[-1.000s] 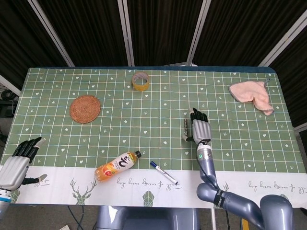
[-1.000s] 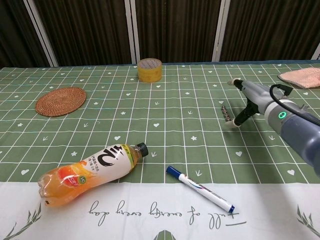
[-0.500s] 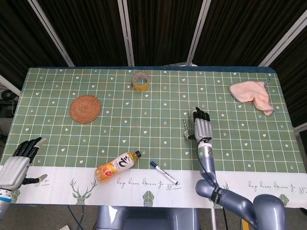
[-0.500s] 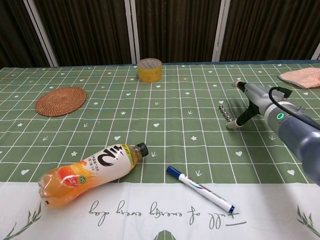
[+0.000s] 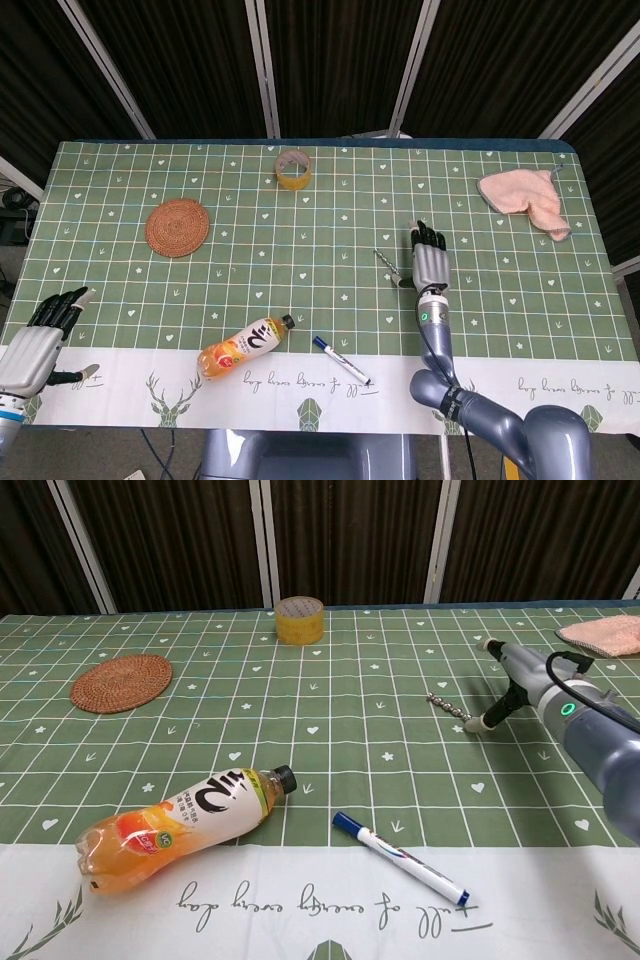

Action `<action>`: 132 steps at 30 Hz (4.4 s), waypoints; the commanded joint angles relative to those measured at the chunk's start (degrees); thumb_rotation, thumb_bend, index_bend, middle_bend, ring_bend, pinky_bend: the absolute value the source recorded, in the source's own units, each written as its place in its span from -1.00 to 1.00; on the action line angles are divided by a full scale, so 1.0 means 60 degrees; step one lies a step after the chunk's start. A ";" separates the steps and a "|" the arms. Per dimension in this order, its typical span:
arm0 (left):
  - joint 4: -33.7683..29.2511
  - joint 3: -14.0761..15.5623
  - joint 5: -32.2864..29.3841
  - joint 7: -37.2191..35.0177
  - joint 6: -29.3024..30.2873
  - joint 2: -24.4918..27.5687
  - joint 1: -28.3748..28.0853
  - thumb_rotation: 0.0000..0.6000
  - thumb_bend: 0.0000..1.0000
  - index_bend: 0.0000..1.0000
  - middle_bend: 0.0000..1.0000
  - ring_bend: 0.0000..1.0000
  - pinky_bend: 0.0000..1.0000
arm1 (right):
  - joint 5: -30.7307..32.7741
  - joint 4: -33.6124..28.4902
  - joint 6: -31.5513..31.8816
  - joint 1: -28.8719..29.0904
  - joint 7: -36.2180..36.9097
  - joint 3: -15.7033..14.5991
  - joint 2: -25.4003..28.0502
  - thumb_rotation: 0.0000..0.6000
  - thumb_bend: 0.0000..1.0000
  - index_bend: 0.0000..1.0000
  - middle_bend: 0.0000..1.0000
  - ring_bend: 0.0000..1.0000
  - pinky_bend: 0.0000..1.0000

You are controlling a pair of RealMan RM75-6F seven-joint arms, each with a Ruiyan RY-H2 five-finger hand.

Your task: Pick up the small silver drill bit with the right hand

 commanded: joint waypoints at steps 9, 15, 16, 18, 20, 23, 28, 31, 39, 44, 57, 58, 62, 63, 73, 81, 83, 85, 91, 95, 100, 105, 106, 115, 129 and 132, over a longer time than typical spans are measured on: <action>-0.0040 0.0007 -0.0010 -0.0025 -0.0035 0.0019 -0.0011 1.00 -0.84 -1.00 -1.00 -1.00 -1.00 | 0.0062 0.0315 -0.0070 0.0092 -0.0111 0.0166 -0.0001 1.00 -0.78 -0.98 -1.00 -1.00 -1.00; -0.0052 0.0006 -0.0008 -0.0050 -0.0024 0.0029 -0.0006 1.00 -0.85 -1.00 -1.00 -1.00 -1.00 | 0.0044 0.0628 -0.0139 0.0192 -0.0108 0.0246 -0.0053 1.00 -0.77 -0.97 -1.00 -1.00 -1.00; -0.0053 0.0007 -0.0008 -0.0052 -0.0025 0.0031 -0.0006 1.00 -0.85 -1.00 -1.00 -1.00 -1.00 | 0.0028 0.0665 -0.0144 0.0212 -0.0097 0.0262 -0.0053 1.00 -0.78 -0.96 -1.00 -1.00 -1.00; -0.0055 0.0009 -0.0012 -0.0062 -0.0035 0.0036 -0.0008 1.00 -0.84 -1.00 -1.00 -1.00 -1.00 | -0.0003 0.0669 -0.0138 0.0239 -0.0050 0.0309 -0.0028 1.00 -0.77 -0.89 -1.00 -1.00 -1.00; -0.0060 0.0012 -0.0013 -0.0072 -0.0039 0.0038 -0.0008 1.00 -0.85 -1.00 -1.00 -1.00 -1.00 | -0.0049 0.0603 -0.0101 0.0240 -0.0023 0.0327 0.0020 1.00 -0.77 -0.77 -1.00 -1.00 -1.00; -0.0076 0.0015 -0.0014 -0.0095 -0.0054 0.0050 -0.0014 1.00 -0.84 -1.00 -1.00 -1.00 -1.00 | -0.0166 0.0217 0.0052 0.0181 0.0046 0.0341 0.0166 1.00 -0.74 -0.52 -1.00 -1.00 -1.00; -0.0134 0.0036 0.0012 -0.0105 -0.0098 0.0066 -0.0034 1.00 -0.84 -1.00 -1.00 -1.00 -1.00 | -0.0109 -0.0647 0.0374 -0.0009 -0.0328 0.0253 0.0341 1.00 -0.73 -0.22 -0.91 -1.00 -1.00; -0.0142 0.0032 -0.0010 -0.0108 -0.0118 0.0071 -0.0041 1.00 -0.84 -1.00 -1.00 -1.00 -1.00 | 0.0070 -0.0826 0.0451 -0.0031 -0.0593 0.0262 0.0317 1.00 -0.73 -0.15 -0.86 -1.00 -1.00; -0.0147 0.0029 -0.0053 -0.0212 -0.0152 0.0110 -0.0045 1.00 -0.84 -1.00 -1.00 -1.00 -1.00 | 0.0452 -0.0625 0.0437 0.0032 -0.0962 0.0325 0.0117 1.00 -0.73 -0.12 -0.85 -1.00 -1.00; -0.0161 0.0027 -0.0063 -0.0271 -0.0155 0.0139 -0.0045 1.00 -0.85 -1.00 -1.00 -1.00 -1.00 | 0.0606 -0.0263 0.0309 0.0093 -0.0976 0.0404 0.0009 1.00 -0.73 -0.12 -0.85 -1.00 -1.00; -0.0204 0.0023 -0.0093 -0.0207 -0.0206 0.0127 -0.0063 1.00 -0.85 -1.00 -1.00 -1.00 -1.00 | 0.0696 -0.0164 0.0214 0.0133 -0.0887 0.0502 -0.0044 1.00 -0.66 -0.08 -0.85 -1.00 -1.00; -0.0205 0.0023 -0.0095 -0.0209 -0.0211 0.0126 -0.0065 1.00 -0.84 -1.00 -1.00 -1.00 -1.00 | 0.0705 -0.0167 0.0217 0.0131 -0.0887 0.0505 -0.0051 1.00 -0.66 -0.08 -0.85 -1.00 -1.00; -0.0202 0.0028 -0.0101 -0.0219 -0.0236 0.0128 -0.0072 1.00 -0.84 -1.00 -1.00 -1.00 -1.00 | 0.0704 -0.0174 0.0224 0.0129 -0.0889 0.0494 -0.0071 1.00 -0.66 -0.08 -0.85 -1.00 -1.00; -0.0203 0.0029 -0.0104 -0.0226 -0.0240 0.0129 -0.0073 1.00 -0.84 -1.00 -1.00 -1.00 -1.00 | 0.0704 -0.0165 0.0220 0.0130 -0.0884 0.0493 -0.0079 1.00 -0.66 -0.08 -0.85 -1.00 -1.00; -0.0219 0.0029 -0.0144 -0.0274 -0.0286 0.0144 -0.0082 1.00 -0.84 -1.00 -1.00 -1.00 -1.00 | 0.0881 0.0180 0.0047 0.0161 -0.0860 0.0561 -0.0217 1.00 -0.65 -0.03 -0.83 -1.00 -1.00; -0.0224 0.0018 -0.0166 -0.0267 -0.0300 0.0140 -0.0088 1.00 -0.85 -1.00 -1.00 -1.00 -1.00 | 0.0919 0.0522 -0.0140 0.0182 -0.0767 0.0570 -0.0328 1.00 -0.62 0.02 -0.79 -1.00 -1.00; -0.0226 0.0019 -0.0167 -0.0278 -0.0301 0.0140 -0.0088 1.00 -0.84 -1.00 -1.00 -1.00 -1.00 | 0.0925 0.0566 -0.0178 0.0181 -0.0746 0.0575 -0.0342 1.00 -0.61 0.02 -0.79 -1.00 -1.00; -0.0222 0.0017 -0.0166 -0.0278 -0.0309 0.0139 -0.0094 1.00 -0.84 -1.00 -1.00 -1.00 -1.00 | 0.0915 0.0598 -0.0208 0.0188 -0.0733 0.0574 -0.0347 1.00 -0.59 0.02 -0.79 -1.00 -1.00; -0.0241 0.0018 -0.0186 -0.0311 -0.0347 0.0146 -0.0107 1.00 -0.85 -1.00 -1.00 -1.00 -1.00 | 0.0842 0.0629 -0.0234 0.0221 -0.0660 0.0590 -0.0349 1.00 -0.49 0.02 -0.79 -1.00 -1.00; -0.0255 0.0021 -0.0203 -0.0327 -0.0378 0.0155 -0.0115 1.00 -0.84 -1.00 -1.00 -1.00 -1.00 | 0.0798 0.0599 -0.0243 0.0222 -0.0639 0.0581 -0.0336 1.00 -0.40 0.03 -0.79 -1.00 -1.00; -0.0263 0.0015 -0.0213 -0.0327 -0.0379 0.0155 -0.0116 1.00 -0.84 -1.00 -1.00 -1.00 -1.00 | 0.0843 0.0578 -0.0270 0.0204 -0.0693 0.0576 -0.0343 1.00 -0.38 0.03 -0.79 -1.00 -1.00; -0.0270 0.0019 -0.0225 -0.0324 -0.0406 0.0162 -0.0124 1.00 -0.84 -1.00 -1.00 -1.00 -1.00 | 0.0833 0.0535 -0.0275 0.0197 -0.0707 0.0567 -0.0330 1.00 -0.38 -0.06 -0.81 -1.00 -1.00; -0.0271 0.0015 -0.0225 -0.0327 -0.0397 0.0159 -0.0122 1.00 -0.84 -1.00 -1.00 -1.00 -1.00 | 0.0814 0.0511 -0.0282 0.0196 -0.0683 0.0567 -0.0316 1.00 -0.38 -0.09 -0.82 -1.00 -1.00; -0.0274 0.0012 -0.0240 -0.0343 -0.0413 0.0164 -0.0128 1.00 -0.84 -1.00 -1.00 -1.00 -1.00 | 0.0721 0.0382 -0.0285 0.0182 -0.0628 0.0535 -0.0237 1.00 -0.38 -0.17 -0.85 -1.00 -1.00; -0.0287 0.0005 -0.0238 -0.0394 -0.0405 0.0165 -0.0129 1.00 -0.85 -1.00 -1.00 -1.00 -1.00 | 0.0878 0.0533 -0.0399 0.0214 -0.0696 0.0535 -0.0372 1.00 -0.38 0.02 -0.77 -1.00 -1.00; -0.0288 0.0001 -0.0236 -0.0408 -0.0398 0.0167 -0.0128 1.00 -0.84 -1.00 -1.00 -1.00 -1.00 | 0.0794 0.0691 -0.0403 0.0216 -0.0575 0.0499 -0.0451 1.00 -0.38 0.10 -0.71 -1.00 -1.00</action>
